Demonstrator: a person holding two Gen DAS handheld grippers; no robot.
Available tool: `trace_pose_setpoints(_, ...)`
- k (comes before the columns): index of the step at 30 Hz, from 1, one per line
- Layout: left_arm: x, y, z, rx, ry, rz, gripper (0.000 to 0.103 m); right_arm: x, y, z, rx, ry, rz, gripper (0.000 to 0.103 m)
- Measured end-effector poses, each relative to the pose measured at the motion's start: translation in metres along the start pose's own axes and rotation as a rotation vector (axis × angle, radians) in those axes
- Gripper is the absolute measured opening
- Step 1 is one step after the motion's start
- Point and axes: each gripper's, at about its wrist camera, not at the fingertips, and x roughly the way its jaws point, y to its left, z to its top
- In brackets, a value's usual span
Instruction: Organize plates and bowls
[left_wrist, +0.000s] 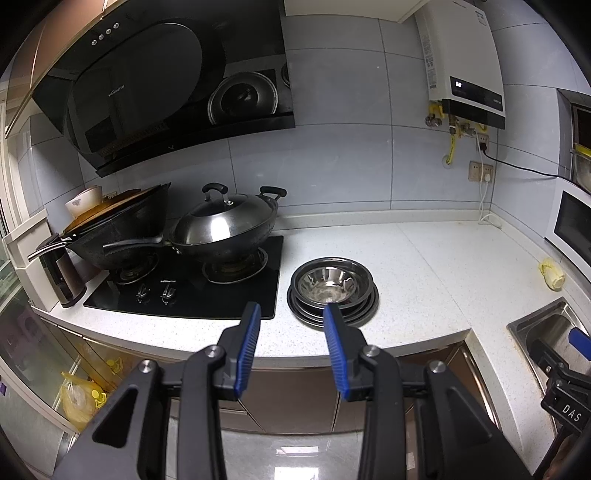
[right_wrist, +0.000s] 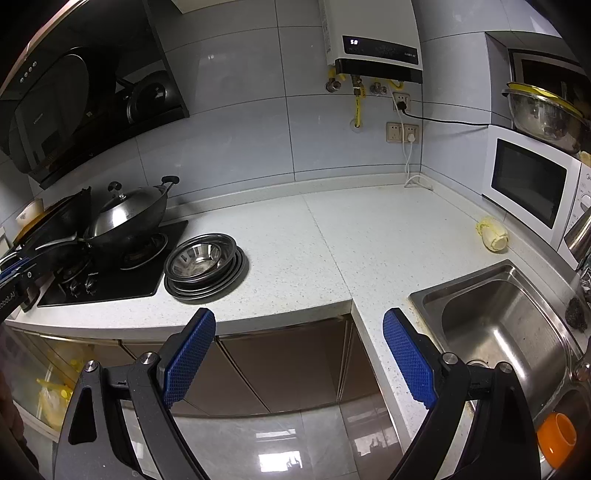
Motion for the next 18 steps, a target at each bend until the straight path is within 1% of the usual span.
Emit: trace_pose_setpoints(18,0.0089,0.0049,0.0017,0.003,0.011,-0.013,0.034,0.0044,-0.0024,0.0010,0.006,0.005,-0.003,0.089)
